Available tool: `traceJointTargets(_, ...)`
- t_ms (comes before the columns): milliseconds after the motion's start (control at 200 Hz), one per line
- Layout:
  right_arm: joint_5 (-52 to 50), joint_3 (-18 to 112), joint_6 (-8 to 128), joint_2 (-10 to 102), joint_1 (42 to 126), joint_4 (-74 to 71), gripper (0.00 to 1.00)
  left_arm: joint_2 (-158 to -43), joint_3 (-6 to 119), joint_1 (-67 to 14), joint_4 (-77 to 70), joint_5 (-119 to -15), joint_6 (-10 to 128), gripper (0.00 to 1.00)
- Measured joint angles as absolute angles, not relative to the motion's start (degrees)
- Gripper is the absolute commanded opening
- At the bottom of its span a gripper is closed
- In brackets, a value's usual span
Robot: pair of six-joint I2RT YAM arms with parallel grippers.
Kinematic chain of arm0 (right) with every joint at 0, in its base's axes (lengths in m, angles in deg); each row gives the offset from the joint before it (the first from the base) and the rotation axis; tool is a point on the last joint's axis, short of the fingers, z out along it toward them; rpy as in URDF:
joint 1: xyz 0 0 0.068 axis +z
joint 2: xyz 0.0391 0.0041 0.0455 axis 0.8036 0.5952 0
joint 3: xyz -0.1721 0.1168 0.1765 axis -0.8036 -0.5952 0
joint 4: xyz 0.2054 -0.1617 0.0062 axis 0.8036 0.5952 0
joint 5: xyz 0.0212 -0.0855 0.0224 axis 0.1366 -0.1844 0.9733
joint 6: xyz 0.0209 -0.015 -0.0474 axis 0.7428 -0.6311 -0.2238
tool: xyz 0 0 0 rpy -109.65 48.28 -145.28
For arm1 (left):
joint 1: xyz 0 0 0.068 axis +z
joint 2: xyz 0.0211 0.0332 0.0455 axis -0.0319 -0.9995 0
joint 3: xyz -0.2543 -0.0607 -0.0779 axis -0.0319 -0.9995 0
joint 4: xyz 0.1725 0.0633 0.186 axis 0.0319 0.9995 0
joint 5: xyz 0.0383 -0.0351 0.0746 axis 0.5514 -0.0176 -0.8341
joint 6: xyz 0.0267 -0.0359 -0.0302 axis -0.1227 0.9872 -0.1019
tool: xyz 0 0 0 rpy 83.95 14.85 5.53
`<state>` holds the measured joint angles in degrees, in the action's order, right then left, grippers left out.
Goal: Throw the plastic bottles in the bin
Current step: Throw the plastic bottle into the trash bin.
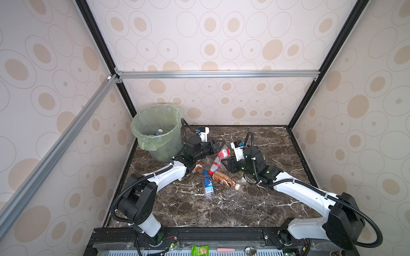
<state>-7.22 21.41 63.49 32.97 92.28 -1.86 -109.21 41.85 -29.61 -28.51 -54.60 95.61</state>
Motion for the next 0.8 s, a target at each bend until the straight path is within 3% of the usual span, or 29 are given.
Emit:
traceJointTargets(130, -7.3, 21.3, 63.3, 33.1, 92.4, -1.7, 0.53, -109.2, 42.0, -29.6, -28.4, -55.1, 95.2, 0.29)
traceJointTargets(330, -7.5, 21.1, 63.0, 33.3, 92.5, -1.8, 0.58, -109.2, 42.6, -29.7, -27.2, -55.3, 94.3, 0.21)
traceJointTargets(800, -10.3, 23.0, 60.7, 33.2, 92.6, 0.4, 0.81, -112.3, 54.4, -28.4, -14.5, -58.4, 88.1, 0.24)
